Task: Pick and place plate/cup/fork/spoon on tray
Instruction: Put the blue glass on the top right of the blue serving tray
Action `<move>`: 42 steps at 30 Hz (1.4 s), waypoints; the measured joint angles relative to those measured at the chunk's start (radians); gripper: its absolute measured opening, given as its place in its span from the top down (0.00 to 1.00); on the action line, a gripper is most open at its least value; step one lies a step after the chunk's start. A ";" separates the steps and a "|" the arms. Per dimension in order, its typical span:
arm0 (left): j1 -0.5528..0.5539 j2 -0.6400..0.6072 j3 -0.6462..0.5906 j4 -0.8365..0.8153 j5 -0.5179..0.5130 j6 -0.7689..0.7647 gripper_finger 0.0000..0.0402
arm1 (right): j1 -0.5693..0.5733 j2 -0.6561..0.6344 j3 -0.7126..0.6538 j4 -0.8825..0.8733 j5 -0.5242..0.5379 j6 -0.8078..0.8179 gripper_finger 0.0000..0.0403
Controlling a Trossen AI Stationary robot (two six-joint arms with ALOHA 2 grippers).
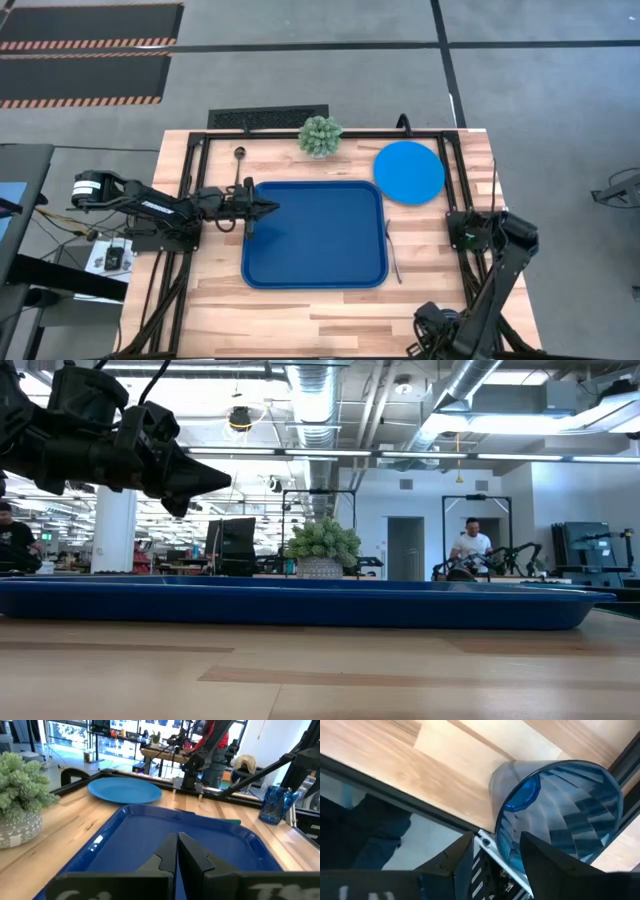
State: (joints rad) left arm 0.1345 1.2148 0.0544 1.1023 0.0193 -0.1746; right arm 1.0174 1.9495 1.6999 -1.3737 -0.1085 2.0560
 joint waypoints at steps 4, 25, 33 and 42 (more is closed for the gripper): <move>0.000 0.000 0.000 0.001 0.000 -0.004 1.00 | -0.008 0.002 -0.061 0.039 -0.005 -0.003 0.58; -0.001 0.000 0.000 -0.016 0.001 -0.018 1.00 | -0.196 -0.111 0.013 -0.114 0.049 -0.482 0.92; 0.000 0.000 0.000 -0.014 0.001 -0.016 1.00 | -0.608 -0.181 0.081 -0.172 0.254 -1.205 0.93; 0.000 0.000 -0.001 -0.021 0.024 -0.021 1.00 | -1.000 -0.129 0.010 0.005 0.261 -1.884 0.95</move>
State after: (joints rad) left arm 0.1341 1.2148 0.0536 1.0816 0.0436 -0.1956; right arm 0.0173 1.8205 1.7096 -1.3685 0.1525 0.1716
